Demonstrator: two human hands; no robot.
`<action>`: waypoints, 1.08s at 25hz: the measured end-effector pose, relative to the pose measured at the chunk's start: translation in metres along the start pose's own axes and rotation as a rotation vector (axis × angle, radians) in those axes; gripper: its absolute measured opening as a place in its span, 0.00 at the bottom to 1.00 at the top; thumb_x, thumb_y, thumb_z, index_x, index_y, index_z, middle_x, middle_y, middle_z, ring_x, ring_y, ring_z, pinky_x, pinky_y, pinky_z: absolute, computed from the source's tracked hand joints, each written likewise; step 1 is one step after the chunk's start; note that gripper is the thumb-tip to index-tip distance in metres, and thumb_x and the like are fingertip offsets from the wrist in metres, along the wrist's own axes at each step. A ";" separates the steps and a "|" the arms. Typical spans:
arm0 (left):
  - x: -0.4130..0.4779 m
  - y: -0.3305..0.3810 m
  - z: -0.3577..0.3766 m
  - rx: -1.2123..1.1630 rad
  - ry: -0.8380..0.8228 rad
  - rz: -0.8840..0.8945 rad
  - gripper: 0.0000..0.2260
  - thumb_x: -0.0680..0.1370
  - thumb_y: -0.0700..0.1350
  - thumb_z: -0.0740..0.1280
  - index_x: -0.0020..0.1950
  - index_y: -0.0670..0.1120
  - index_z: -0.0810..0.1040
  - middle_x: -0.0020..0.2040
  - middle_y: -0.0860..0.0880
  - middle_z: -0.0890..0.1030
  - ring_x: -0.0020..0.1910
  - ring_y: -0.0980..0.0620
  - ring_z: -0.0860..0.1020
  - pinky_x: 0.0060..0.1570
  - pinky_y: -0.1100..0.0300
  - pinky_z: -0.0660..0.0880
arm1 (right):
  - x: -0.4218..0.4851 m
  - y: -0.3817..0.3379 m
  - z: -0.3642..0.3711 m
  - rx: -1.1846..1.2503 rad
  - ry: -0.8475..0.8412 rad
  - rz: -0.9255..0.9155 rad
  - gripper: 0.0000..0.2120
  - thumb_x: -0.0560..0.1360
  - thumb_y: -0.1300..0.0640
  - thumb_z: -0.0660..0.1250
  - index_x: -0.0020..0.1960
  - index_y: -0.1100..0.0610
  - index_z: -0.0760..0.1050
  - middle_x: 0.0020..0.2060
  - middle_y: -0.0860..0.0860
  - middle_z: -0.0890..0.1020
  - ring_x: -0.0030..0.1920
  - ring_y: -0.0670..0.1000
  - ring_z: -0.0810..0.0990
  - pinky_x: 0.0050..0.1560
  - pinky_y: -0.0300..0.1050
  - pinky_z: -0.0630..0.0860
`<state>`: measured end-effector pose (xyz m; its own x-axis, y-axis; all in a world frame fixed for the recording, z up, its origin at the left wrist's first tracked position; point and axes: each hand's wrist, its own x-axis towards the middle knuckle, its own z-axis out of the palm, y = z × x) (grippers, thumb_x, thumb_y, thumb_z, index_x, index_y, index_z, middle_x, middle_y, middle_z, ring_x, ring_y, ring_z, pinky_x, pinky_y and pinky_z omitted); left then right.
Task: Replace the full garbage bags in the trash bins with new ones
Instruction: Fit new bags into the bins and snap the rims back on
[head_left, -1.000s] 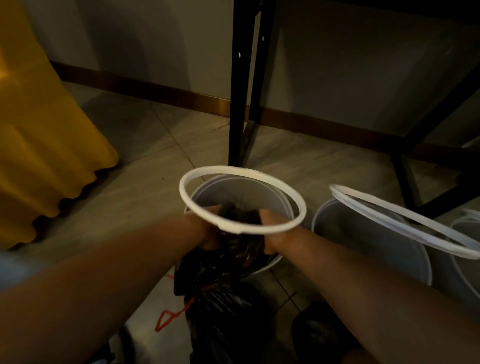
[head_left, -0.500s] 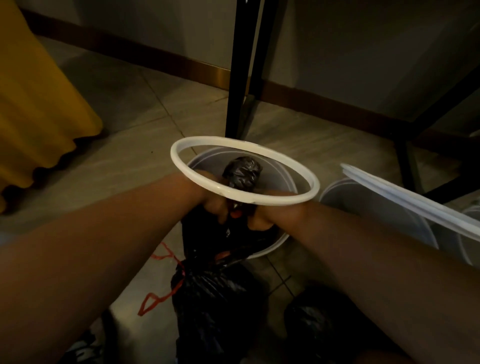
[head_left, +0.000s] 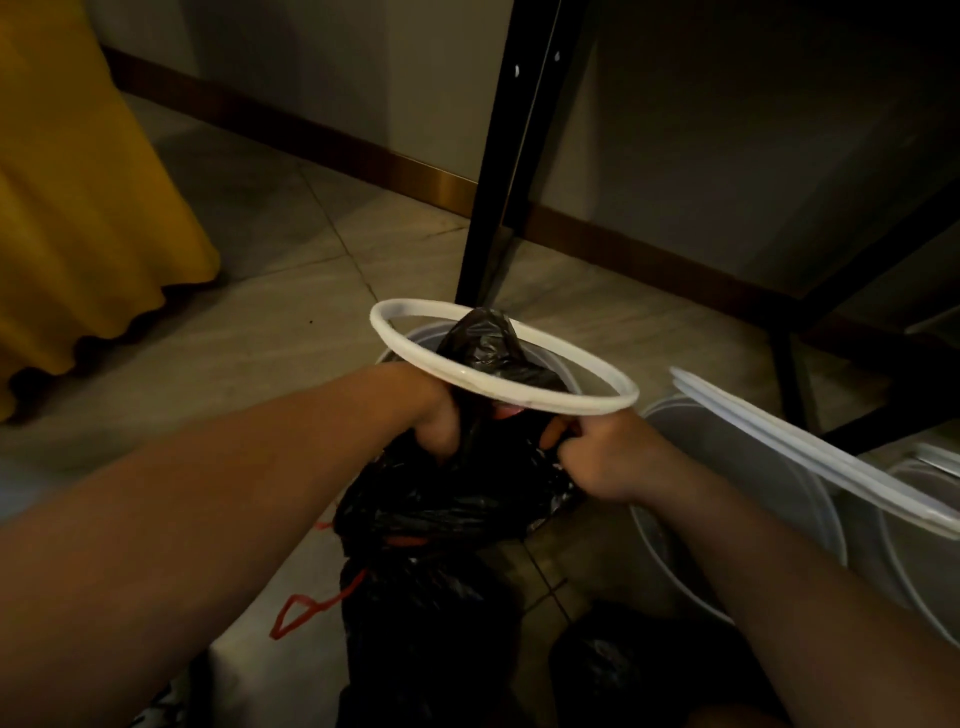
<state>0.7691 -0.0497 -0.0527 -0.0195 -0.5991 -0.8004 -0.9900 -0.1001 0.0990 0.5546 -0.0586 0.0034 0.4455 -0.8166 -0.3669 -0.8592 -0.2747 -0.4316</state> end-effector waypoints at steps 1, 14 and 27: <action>0.002 0.002 0.000 -0.009 -0.070 -0.007 0.20 0.85 0.49 0.64 0.75 0.42 0.74 0.72 0.40 0.77 0.69 0.39 0.76 0.71 0.47 0.72 | 0.007 0.003 -0.001 -0.008 0.028 0.029 0.12 0.75 0.62 0.65 0.57 0.55 0.78 0.56 0.56 0.82 0.60 0.56 0.80 0.58 0.46 0.75; -0.041 -0.026 -0.013 -0.647 0.062 0.282 0.09 0.76 0.40 0.75 0.52 0.53 0.84 0.48 0.49 0.86 0.42 0.52 0.86 0.34 0.60 0.80 | 0.022 -0.005 0.005 -0.209 -0.101 0.027 0.06 0.76 0.57 0.69 0.52 0.49 0.77 0.47 0.48 0.79 0.50 0.51 0.78 0.53 0.47 0.76; -0.052 -0.021 -0.014 -0.254 0.339 0.423 0.15 0.77 0.43 0.72 0.58 0.61 0.85 0.58 0.58 0.83 0.59 0.56 0.79 0.59 0.59 0.75 | 0.064 -0.038 0.021 -0.540 -0.370 -0.032 0.24 0.76 0.44 0.61 0.66 0.54 0.79 0.64 0.56 0.81 0.63 0.58 0.78 0.56 0.48 0.69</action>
<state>0.7931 -0.0276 -0.0050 -0.3181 -0.8441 -0.4317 -0.8406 0.0405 0.5402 0.6213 -0.0894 -0.0211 0.4475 -0.6019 -0.6614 -0.8065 -0.5911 -0.0078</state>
